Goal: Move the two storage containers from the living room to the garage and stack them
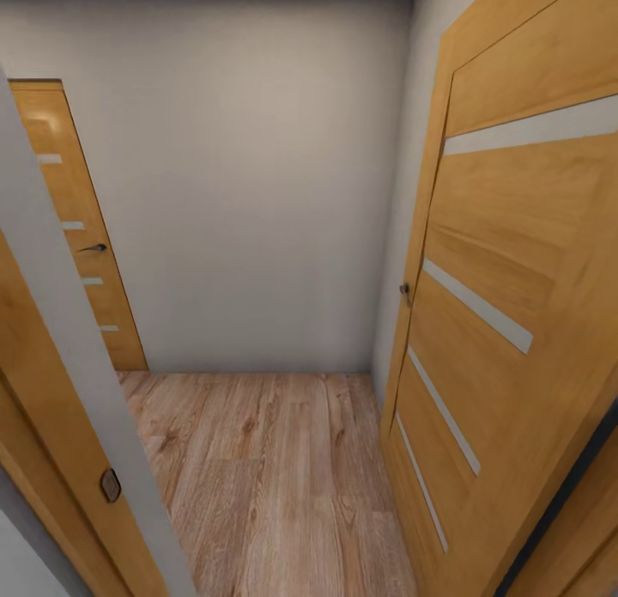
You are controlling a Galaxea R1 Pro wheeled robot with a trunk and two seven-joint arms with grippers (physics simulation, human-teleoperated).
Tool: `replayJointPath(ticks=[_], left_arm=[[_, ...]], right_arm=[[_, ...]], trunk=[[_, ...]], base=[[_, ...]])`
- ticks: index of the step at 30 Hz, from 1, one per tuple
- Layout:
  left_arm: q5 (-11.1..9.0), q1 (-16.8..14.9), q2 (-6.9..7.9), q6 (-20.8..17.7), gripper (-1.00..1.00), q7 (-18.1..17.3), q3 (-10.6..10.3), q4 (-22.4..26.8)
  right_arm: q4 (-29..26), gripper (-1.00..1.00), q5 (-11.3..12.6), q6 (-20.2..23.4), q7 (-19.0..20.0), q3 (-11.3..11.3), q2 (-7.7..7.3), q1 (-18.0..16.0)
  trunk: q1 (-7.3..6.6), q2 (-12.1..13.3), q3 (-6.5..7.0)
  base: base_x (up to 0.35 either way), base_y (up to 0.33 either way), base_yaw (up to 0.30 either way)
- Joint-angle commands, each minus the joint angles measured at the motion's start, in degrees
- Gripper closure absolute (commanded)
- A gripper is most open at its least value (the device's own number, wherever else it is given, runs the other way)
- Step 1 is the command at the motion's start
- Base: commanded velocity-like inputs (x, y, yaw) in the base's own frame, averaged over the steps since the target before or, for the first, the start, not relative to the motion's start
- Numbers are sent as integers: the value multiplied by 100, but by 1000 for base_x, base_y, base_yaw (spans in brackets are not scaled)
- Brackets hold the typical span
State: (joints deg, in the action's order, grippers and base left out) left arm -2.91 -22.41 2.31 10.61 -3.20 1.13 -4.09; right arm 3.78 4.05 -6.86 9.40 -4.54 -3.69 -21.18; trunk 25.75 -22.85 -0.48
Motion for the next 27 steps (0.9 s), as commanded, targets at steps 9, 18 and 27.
replayJointPath(ticks=[9,18,27], left_arm=[[-43,-9,-15,45,-100,-64,4,-22],[-4,-9,-93,53,-100,-59,2,-25],[-15,-9,-91,50,-100,-31,1,-26]], right_arm=[[27,-100,44,-44,52,-47,0,-9],[18,-100,44,-44,53,-47,0,-9],[19,-100,44,-44,53,-47,0,-9]], trunk=[[3,-7,-5],[3,-7,-5],[3,-7,-5]], base=[[0,0,0],[88,0,0],[302,0,0]])
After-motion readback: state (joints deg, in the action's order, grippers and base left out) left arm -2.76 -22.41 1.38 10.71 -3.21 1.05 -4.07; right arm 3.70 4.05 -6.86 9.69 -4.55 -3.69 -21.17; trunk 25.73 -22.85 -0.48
